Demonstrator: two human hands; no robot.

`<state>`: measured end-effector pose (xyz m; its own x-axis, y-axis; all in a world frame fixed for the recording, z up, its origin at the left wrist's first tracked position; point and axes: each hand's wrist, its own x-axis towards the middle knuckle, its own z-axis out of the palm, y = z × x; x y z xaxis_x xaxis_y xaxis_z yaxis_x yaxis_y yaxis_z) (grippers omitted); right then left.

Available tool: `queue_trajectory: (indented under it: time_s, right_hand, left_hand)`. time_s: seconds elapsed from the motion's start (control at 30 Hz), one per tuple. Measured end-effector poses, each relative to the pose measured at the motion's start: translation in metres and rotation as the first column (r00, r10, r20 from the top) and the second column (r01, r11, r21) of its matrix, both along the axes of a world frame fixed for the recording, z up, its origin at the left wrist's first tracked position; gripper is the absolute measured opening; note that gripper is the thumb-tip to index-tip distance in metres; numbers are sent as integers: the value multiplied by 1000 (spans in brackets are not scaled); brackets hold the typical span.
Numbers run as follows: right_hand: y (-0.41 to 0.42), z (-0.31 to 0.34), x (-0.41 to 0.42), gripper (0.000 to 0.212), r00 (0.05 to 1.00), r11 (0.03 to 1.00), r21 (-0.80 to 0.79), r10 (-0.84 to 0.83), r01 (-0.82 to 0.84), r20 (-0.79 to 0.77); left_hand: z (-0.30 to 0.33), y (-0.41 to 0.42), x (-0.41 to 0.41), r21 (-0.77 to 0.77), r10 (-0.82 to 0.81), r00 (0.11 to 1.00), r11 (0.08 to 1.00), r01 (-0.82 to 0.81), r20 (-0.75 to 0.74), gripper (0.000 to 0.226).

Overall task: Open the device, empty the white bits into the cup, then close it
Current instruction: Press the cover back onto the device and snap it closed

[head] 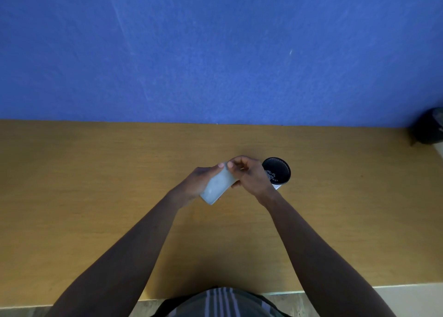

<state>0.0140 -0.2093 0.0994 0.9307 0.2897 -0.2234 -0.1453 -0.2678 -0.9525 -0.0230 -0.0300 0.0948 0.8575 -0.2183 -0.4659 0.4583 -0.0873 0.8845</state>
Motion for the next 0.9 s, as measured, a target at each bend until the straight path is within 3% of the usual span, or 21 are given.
queue_trajectory:
  time_s: [0.2, 0.47, 0.6, 0.7, 0.9]
  right_hand:
    - [1, 4, -3, 18, 990, 994, -51, 99, -94, 103]
    - [11, -1, -5, 17, 986, 990, -136, -22, 45, 165]
    - [11, -10, -6, 16, 979, 982, -58, -173, 180, 104]
    - [9, -16, -5, 16, 939, 938, 49, -341, 343, -36]
    - [12, -24, -10, 14, 933, 921, 156, -347, 358, -94]
  left_hand:
    - [4, 1, 1, 92, -75, 997, 993, 72, 26, 55]
    - [10, -4, -1, 109, -102, 994, 989, 97, 37, 60]
    - [5, -4, -3, 52, 40, 991, 998, -47, 130, 36]
    - [-3, -1, -5, -18, 276, 953, 961, -276, 123, 28]
    - [-19, 4, -9, -85, 504, 855, 864, -496, 127, 14]
